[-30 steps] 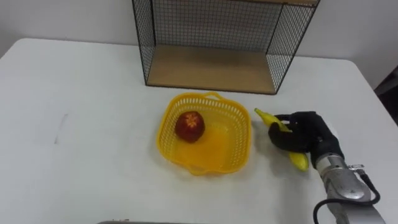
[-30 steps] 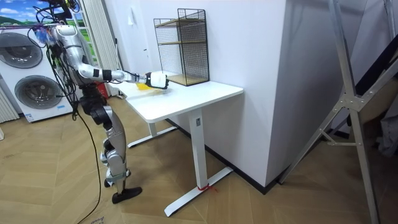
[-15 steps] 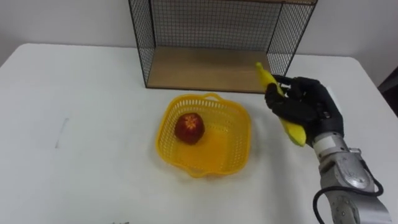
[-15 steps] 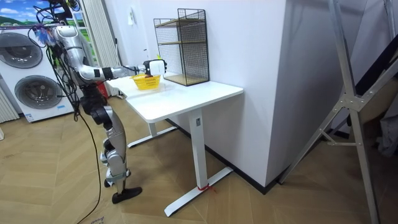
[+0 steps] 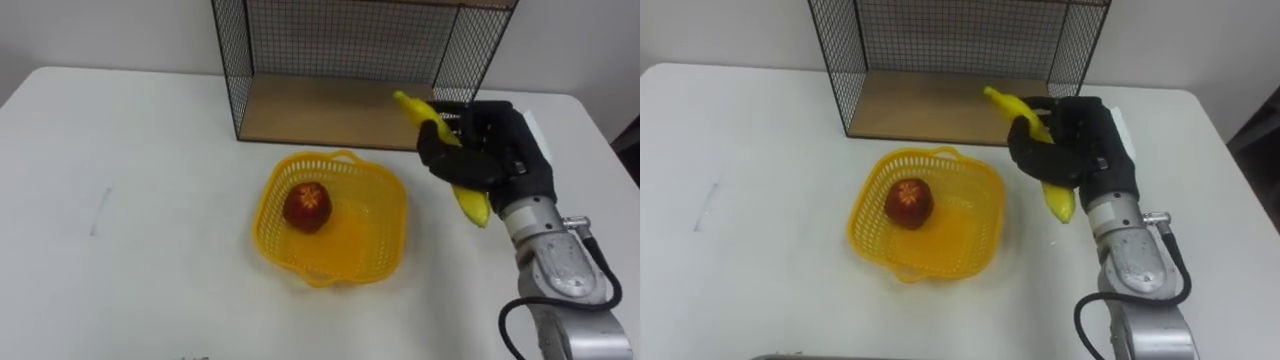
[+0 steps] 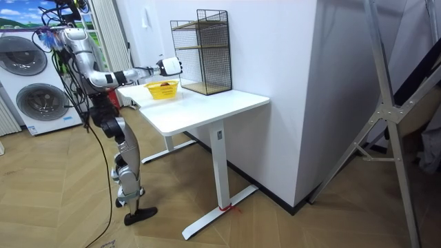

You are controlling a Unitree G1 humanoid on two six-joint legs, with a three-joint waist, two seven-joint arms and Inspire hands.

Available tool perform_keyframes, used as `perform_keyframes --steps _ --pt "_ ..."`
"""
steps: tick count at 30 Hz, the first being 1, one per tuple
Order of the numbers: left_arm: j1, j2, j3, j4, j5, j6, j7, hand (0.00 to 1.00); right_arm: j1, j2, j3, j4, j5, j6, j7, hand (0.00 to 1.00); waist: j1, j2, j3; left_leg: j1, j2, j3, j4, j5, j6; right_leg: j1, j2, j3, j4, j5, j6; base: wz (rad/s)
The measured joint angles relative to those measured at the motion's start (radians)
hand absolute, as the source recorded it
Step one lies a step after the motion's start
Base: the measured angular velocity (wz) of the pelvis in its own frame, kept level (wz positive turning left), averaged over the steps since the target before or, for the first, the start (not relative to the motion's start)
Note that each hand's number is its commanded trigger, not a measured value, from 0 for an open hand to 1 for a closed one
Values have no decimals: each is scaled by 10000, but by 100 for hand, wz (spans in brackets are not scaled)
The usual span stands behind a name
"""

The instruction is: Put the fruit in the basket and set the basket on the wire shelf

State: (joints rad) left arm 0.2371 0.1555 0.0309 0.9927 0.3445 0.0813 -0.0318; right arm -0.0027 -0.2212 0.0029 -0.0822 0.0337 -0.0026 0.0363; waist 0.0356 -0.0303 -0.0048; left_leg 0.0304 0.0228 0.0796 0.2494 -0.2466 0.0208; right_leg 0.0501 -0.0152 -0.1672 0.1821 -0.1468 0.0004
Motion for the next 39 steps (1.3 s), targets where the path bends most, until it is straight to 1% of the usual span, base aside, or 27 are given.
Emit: perform_keyframes --steps 2,5,6,11,12,13,14,15,16,17,18,19,20,23,25,27,29,31,34,39 --pt "-16 38 -33 3 -3 -4 0 0 -48 -2 225 -120 -276 0 38 100 1 -39 5 2 -1 1 2 0 0 0 0 3 9 0 0 0" --pt "-75 181 -226 0 -20 -55 -2 0 -254 -9 509 -132 -478 -1 110 100 1 -148 61 -2 -1 -13 22 0 0 0 -3 -11 31 0 0 0" --pt "-110 232 -309 5 -21 -80 -3 0 -302 -8 574 -132 -613 -1 120 100 10 -160 93 -15 1 -20 38 0 1 -3 0 -10 30 0 0 0" --pt "-230 309 -454 136 -18 -90 -4 0 -338 -13 683 -133 -1486 -21 189 100 53 -171 88 -55 1 -68 30 -2 1 -47 1 -16 31 1 -1 0" --pt "-239 313 -492 137 -17 -89 -3 0 -341 -23 783 -132 -1660 -21 184 100 103 -185 67 -88 2 -63 25 -2 0 -85 2 -9 34 3 -4 -4" --pt "-261 319 -590 137 -14 -87 -2 0 -340 -113 975 -132 -1822 -20 194 100 151 -184 65 -86 2 -46 9 1 -3 -97 4 3 39 5 -7 -3" --pt "-283 322 -642 137 -12 -87 -1 0 -340 -159 1062 -131 -1935 -20 214 86 170 -174 71 -87 2 -54 7 2 -3 -96 4 0 39 5 -7 0" --pt "-323 333 -734 137 -11 -85 -1 0 -342 -190 1215 -130 -2065 -20 240 67 232 -165 77 -87 1 -66 0 4 -4 -96 5 -3 36 5 -7 4" --pt "-347 342 -780 137 -12 -83 -3 0 -348 -187 1360 -128 -2241 -20 286 50 262 -165 77 -89 1 -96 -8 5 -7 -94 6 -16 35 4 -6 5" --pt "-360 347 -802 137 -12 -78 -3 0 -348 -188 1413 -128 -2321 -20 328 40 266 -166 77 -89 1 -107 -12 6 -7 -93 6 -20 34 4 -6 6" --pt "-393 352 -832 139 -13 -71 -4 0 -350 -188 1520 -127 -2439 -18 342 27 303 -172 77 -89 0 -130 -28 8 -8 -88 5 -46 32 4 -6 5" --pt "-423 352 -839 162 -14 -58 -5 0 -360 -185 1628 -127 -2490 -16 348 11 344 -176 77 -85 -3 -156 -45 12 -8 -79 3 -65 31 4 -6 6" --pt "-438 353 -839 178 -14 -53 -5 0 -364 -185 1680 -127 -2507 -17 353 1 360 -179 78 -84 -4 -173 -52 13 -8 -73 2 -74 30 4 -6 9" --pt "-500 363 -848 197 -17 -19 -6 0 -364 -185 1821 -110 -2556 -2 431 0 514 -203 110 -33 -11 -274 -78 16 -8 1 0 -128 14 4 -5 9" --pt "-510 362 -848 199 -21 -14 -3 0 -365 -185 1959 -90 -2553 17 448 0 543 -210 112 -22 -11 -316 -98 16 -8 14 0 -131 14 3 -4 5" --pt "-508 359 -856 208 -58 -13 13 0 -368 -182 2119 -60 -2547 17 455 0 553 -208 117 -22 -12 -329 -106 16 -8 16 0 -137 14 3 -4 2" --pt "-517 362 -862 210 -150 -10 29 0 -366 -177 2255 83 -2531 15 468 0 552 -173 150 -27 -14 -337 -107 16 -8 20 -3 -192 12 3 -4 0" --pt "-514 374 -860 211 -301 11 56 0 -357 -177 2486 391 -2565 38 504 0 549 -163 157 -31 -13 -329 -119 16 -8 17 -5 -211 14 2 -3 0" --pt "-530 331 -859 210 -301 7 57 0 -344 -170 2562 410 -2574 49 740 0 548 -125 181 -45 -16 -331 -119 16 -8 10 -9 -212 14 1 -1 0" --pt "-549 322 -860 210 -301 7 57 0 -342 -173 2565 411 -2574 50 881 0 521 -109 182 -82 -10 -310 -99 17 -10 -1 -9 -258 15 -5 8 1"
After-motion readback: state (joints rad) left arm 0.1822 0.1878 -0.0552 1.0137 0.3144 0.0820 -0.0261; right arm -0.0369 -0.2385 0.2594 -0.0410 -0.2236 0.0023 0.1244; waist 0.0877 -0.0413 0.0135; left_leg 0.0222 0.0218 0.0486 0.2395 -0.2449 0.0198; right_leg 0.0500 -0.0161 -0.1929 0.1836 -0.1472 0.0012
